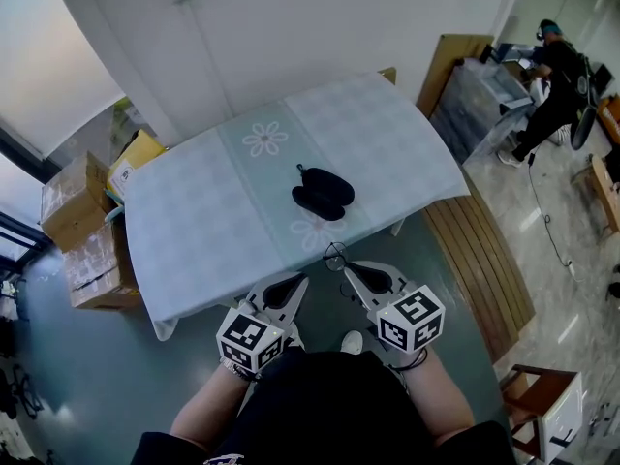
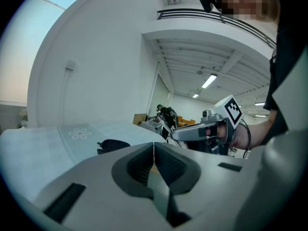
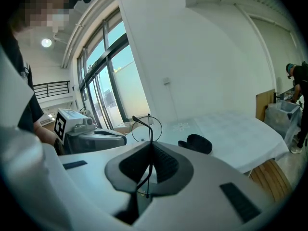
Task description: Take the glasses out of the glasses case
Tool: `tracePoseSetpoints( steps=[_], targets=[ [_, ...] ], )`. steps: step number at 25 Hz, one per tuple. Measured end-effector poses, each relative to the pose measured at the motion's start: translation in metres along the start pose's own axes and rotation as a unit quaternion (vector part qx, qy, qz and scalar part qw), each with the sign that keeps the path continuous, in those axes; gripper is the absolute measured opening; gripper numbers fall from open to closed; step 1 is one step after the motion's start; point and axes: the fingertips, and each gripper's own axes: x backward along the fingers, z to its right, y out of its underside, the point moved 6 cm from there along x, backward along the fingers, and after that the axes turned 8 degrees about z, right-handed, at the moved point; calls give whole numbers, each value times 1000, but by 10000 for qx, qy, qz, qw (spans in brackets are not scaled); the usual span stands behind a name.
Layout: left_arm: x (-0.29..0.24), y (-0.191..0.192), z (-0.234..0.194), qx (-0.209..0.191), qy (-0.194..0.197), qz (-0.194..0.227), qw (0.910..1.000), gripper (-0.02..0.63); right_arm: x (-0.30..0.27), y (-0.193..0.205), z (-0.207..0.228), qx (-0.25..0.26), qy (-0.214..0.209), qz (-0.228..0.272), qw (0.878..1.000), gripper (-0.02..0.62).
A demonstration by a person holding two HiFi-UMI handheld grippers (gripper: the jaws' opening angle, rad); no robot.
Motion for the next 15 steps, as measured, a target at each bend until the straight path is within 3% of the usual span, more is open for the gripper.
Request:
tracePoseSetpoints(
  steps=[15],
  targets=[
    [8, 9, 29, 3, -416, 15, 9991, 31, 19, 7, 0, 43, -432, -33, 9991, 28]
  ],
)
